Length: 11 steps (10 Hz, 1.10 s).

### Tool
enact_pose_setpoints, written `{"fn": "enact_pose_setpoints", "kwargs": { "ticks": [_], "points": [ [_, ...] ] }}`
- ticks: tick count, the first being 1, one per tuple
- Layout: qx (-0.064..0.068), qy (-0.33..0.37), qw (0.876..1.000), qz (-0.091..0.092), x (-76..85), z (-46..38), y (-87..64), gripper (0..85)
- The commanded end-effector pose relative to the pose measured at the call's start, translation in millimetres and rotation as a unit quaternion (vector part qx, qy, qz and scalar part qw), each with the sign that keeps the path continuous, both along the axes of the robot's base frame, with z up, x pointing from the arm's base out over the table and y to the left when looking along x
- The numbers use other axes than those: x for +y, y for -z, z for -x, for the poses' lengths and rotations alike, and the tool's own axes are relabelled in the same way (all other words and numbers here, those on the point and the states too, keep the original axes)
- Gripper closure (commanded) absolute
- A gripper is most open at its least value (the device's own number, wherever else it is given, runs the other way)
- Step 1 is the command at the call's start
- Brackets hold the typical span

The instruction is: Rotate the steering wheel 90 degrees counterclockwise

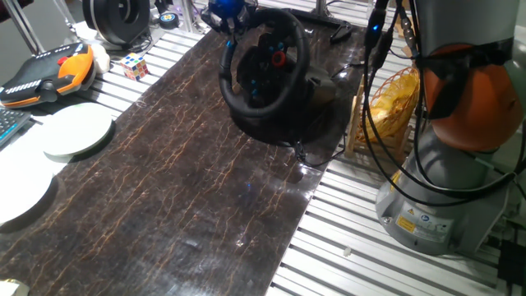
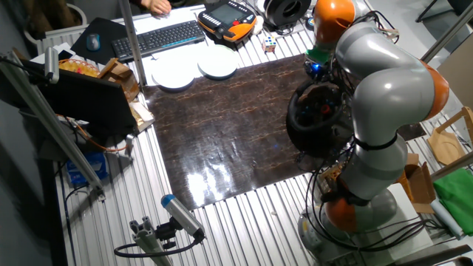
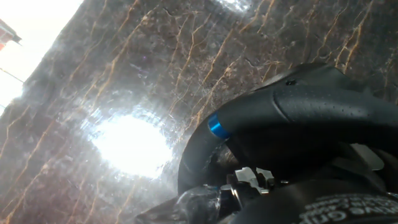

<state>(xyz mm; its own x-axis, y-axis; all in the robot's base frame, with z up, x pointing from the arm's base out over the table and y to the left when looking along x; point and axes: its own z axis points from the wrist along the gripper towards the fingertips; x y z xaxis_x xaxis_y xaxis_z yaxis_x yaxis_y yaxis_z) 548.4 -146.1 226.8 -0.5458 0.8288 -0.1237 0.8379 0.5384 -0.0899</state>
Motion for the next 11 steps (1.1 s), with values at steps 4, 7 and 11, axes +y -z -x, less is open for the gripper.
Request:
{"fn": "enact_pose_setpoints", "kwargs": {
  "ticks": [4,7,11],
  "points": [
    [0.002,-0.007,1.000,0.005,-0.3,-1.1,0.6,84.3],
    [-0.014,-0.026,0.999,0.017,-0.3,-1.1,0.6,84.3],
    [-0.032,-0.041,0.999,0.001,-0.3,-1.1,0.6,84.3]
  ]
}}
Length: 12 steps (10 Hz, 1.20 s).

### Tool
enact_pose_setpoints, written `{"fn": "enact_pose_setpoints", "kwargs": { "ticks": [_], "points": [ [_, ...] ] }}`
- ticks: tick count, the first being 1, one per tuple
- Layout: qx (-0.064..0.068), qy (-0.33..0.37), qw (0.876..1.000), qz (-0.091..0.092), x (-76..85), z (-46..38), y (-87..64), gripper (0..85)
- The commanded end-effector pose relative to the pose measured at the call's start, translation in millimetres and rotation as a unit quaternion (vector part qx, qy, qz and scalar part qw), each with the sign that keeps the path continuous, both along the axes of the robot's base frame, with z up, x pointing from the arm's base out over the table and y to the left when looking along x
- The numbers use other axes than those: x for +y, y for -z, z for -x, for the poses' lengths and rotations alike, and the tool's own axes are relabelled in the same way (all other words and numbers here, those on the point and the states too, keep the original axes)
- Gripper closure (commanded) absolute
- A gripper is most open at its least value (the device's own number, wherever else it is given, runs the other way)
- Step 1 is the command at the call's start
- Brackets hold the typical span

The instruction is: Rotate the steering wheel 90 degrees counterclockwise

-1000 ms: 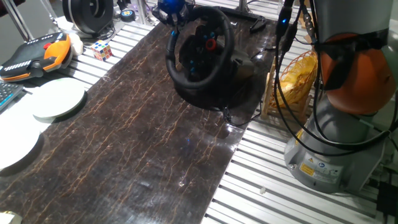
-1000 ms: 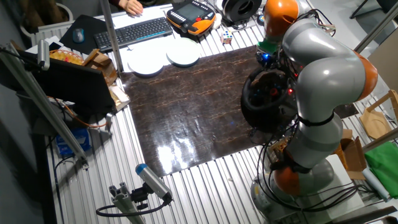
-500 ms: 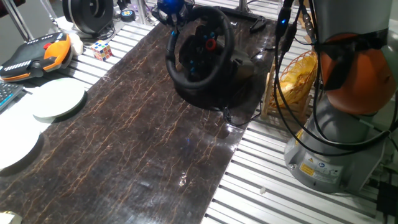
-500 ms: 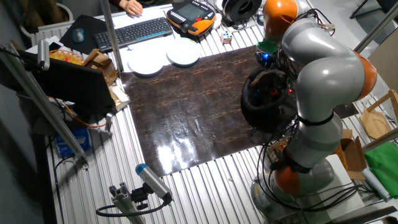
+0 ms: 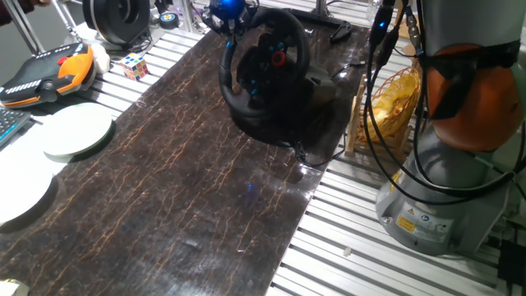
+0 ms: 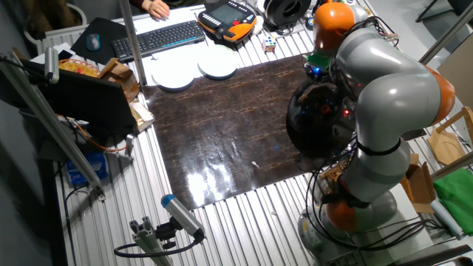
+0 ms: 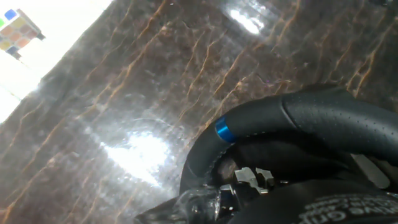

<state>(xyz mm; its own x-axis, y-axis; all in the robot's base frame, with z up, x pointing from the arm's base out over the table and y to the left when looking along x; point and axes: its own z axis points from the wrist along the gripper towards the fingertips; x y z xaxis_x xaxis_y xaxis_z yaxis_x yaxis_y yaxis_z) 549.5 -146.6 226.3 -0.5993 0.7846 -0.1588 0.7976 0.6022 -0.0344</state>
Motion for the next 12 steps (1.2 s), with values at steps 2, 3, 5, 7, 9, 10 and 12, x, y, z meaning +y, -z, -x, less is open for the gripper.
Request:
{"fn": "enact_pose_setpoints", "kwargs": {
  "ticks": [2,3,5,7,9,10,12],
  "points": [
    [-0.006,0.025,1.000,-0.010,0.2,0.0,0.0,84.3],
    [-0.008,0.023,1.000,-0.015,0.2,0.0,0.0,84.3],
    [-0.006,0.002,1.000,-0.014,6.4,0.5,2.4,84.3],
    [-0.005,-0.012,1.000,-0.012,33.6,4.7,8.6,84.3],
    [0.012,-0.026,1.000,-0.005,71.9,2.3,2.7,84.3],
    [0.017,-0.042,0.999,-0.006,87.0,6.0,-1.3,84.3],
    [0.033,-0.039,0.998,-0.029,123.1,11.4,-11.2,84.3]
  ]
}}
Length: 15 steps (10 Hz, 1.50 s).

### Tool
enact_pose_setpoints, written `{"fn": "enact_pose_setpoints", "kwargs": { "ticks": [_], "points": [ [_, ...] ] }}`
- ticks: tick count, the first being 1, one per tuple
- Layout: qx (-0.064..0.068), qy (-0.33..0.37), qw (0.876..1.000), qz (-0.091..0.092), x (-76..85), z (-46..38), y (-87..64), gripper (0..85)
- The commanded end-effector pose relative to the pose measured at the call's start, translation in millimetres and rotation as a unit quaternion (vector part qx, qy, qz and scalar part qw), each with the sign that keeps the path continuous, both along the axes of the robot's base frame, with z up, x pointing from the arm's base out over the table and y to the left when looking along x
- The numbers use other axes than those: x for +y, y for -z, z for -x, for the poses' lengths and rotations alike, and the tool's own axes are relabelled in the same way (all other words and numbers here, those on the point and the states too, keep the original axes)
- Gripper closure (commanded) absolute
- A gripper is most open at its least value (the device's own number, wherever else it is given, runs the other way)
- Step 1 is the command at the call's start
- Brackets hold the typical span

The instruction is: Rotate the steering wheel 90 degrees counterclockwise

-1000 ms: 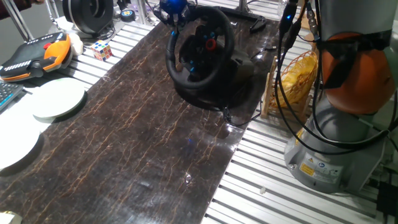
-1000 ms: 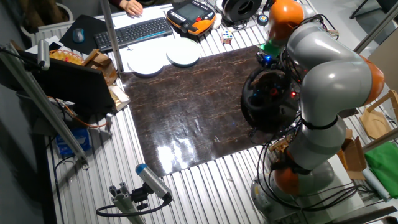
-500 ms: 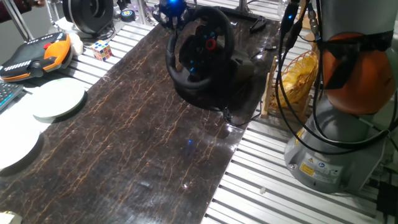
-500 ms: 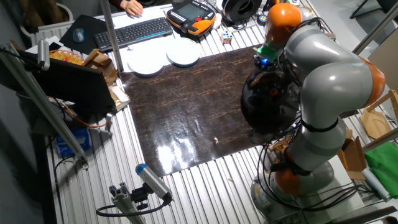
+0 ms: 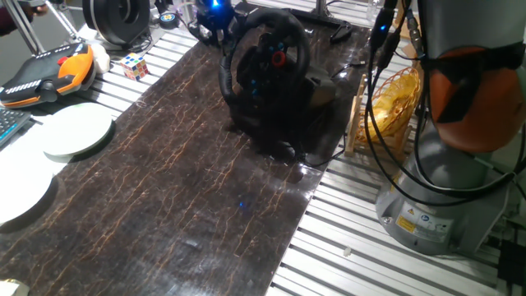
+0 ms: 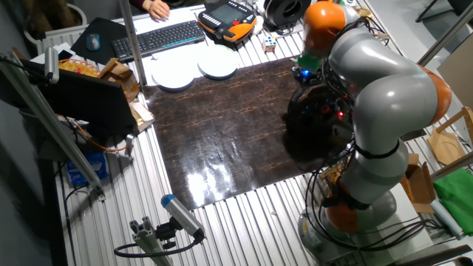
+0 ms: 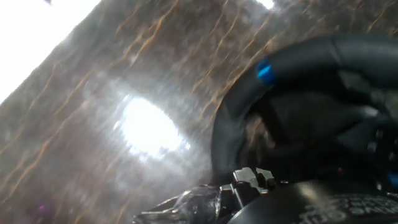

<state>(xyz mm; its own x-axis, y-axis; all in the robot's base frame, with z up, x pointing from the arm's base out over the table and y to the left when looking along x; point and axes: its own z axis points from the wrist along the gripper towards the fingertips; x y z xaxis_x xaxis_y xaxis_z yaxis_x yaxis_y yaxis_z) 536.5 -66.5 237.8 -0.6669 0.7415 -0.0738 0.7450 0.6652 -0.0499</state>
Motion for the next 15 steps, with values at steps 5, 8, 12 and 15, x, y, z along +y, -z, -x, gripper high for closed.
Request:
{"fn": "enact_pose_setpoints", "kwargs": {
  "ticks": [5,8,12,15],
  "points": [
    [-0.006,-0.068,0.998,-0.013,83.3,27.2,1.9,84.3],
    [0.000,-0.101,0.995,-0.010,92.2,34.7,-11.6,84.3],
    [0.006,-0.125,0.992,-0.011,89.7,33.2,-26.4,84.3],
    [0.008,-0.127,0.992,-0.013,87.1,32.3,-32.4,84.3]
  ]
}}
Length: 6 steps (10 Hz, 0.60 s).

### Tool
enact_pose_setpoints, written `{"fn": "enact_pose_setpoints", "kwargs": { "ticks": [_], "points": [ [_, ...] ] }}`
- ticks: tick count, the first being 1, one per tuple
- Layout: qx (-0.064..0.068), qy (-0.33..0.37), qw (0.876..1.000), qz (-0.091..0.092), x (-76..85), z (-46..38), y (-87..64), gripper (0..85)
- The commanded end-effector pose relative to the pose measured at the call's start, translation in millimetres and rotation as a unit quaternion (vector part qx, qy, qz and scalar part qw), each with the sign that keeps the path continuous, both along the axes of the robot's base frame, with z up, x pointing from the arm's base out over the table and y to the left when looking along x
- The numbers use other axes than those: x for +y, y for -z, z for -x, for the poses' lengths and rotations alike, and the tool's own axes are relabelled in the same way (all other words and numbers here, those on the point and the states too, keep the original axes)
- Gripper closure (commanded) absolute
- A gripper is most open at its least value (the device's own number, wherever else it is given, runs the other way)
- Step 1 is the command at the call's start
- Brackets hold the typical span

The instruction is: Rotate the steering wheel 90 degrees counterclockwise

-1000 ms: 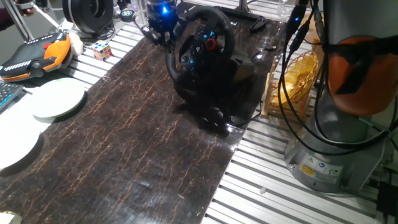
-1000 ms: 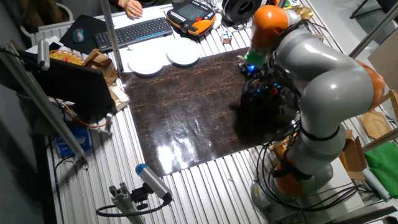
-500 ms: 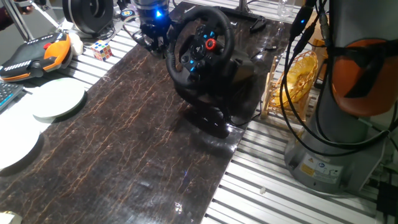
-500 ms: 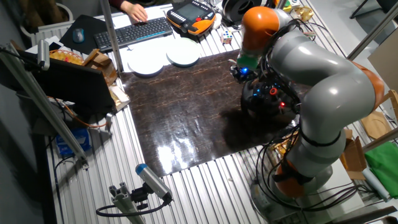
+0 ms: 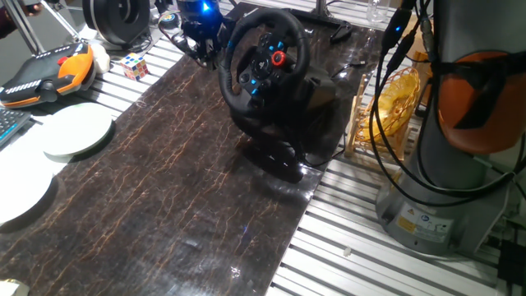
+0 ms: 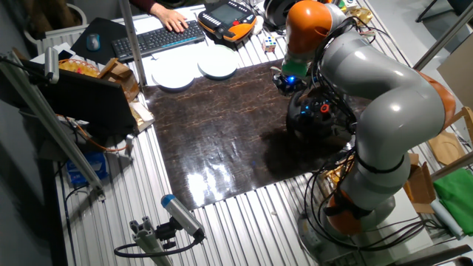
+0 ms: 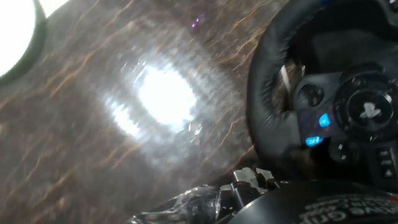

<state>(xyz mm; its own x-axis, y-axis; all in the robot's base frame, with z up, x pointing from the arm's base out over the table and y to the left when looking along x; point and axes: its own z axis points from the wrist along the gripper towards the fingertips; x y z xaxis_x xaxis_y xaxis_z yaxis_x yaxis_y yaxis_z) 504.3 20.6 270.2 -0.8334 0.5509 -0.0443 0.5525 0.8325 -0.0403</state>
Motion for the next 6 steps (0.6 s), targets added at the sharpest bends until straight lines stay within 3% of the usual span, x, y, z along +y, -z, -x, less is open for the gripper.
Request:
{"fn": "enact_pose_setpoints", "kwargs": {
  "ticks": [1,6],
  "points": [
    [-0.001,-0.001,1.000,0.000,0.3,0.6,0.2,84.3],
    [-0.006,-0.003,1.000,0.002,-2.1,-0.4,0.9,84.3]
  ]
}}
